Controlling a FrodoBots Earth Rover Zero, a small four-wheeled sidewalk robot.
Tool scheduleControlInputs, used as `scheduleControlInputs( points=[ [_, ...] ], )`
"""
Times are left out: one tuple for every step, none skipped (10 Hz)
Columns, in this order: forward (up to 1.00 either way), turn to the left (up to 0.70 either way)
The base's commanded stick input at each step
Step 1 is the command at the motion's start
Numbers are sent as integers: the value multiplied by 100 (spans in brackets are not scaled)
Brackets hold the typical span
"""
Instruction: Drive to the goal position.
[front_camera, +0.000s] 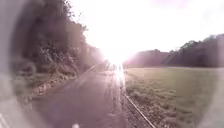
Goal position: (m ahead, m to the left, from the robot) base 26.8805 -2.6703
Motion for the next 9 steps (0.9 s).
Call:
scheduleControlInputs(
  points=[
    [85,0],
    [85,0],
    [85,0],
    [85,0],
    [85,0],
    [85,0],
    [85,0],
    [0,0],
    [0,0]
  ],
)
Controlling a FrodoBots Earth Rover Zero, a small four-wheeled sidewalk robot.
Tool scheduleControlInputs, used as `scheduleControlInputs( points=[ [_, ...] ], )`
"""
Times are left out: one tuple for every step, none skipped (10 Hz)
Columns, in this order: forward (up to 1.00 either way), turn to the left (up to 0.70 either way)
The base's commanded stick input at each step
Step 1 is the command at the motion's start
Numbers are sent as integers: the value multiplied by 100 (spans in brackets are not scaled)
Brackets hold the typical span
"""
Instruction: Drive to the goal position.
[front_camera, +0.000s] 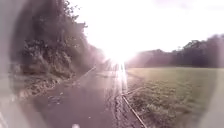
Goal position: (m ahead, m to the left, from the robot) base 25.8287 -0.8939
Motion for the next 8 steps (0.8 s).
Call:
scheduleControlInputs(
  points=[
    [0,0],
    [0,0],
    [0,0],
    [0,0],
    [0,0],
    [0,0],
    [0,0],
    [18,0]
  ],
)
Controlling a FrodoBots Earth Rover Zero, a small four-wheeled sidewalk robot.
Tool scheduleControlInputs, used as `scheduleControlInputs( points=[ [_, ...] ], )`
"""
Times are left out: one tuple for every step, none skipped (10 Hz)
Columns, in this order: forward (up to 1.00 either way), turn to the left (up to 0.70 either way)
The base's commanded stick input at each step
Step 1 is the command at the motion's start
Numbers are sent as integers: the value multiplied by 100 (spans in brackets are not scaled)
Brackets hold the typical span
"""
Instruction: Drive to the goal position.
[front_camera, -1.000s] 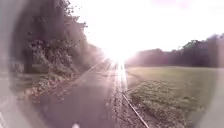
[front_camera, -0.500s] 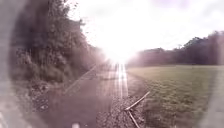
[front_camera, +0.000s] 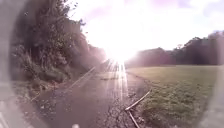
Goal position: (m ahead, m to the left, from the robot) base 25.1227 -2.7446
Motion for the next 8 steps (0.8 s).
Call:
scheduleControlInputs(
  points=[
    [75,0],
    [85,0],
    [85,0],
    [85,0],
    [85,0],
    [85,0],
    [85,0],
    [85,0]
  ],
)
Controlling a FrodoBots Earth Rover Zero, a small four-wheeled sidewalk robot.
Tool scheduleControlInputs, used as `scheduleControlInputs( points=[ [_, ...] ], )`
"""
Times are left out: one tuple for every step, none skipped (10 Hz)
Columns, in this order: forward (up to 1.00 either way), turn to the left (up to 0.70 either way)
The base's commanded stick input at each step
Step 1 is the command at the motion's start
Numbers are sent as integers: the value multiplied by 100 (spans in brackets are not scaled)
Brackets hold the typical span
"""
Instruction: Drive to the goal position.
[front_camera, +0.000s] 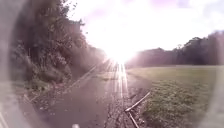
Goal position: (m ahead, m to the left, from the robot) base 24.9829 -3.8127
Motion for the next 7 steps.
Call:
scheduleControlInputs(
  points=[
    [85,0],
    [85,0],
    [85,0],
    [85,0],
    [85,0],
    [85,0],
    [85,0]
  ],
)
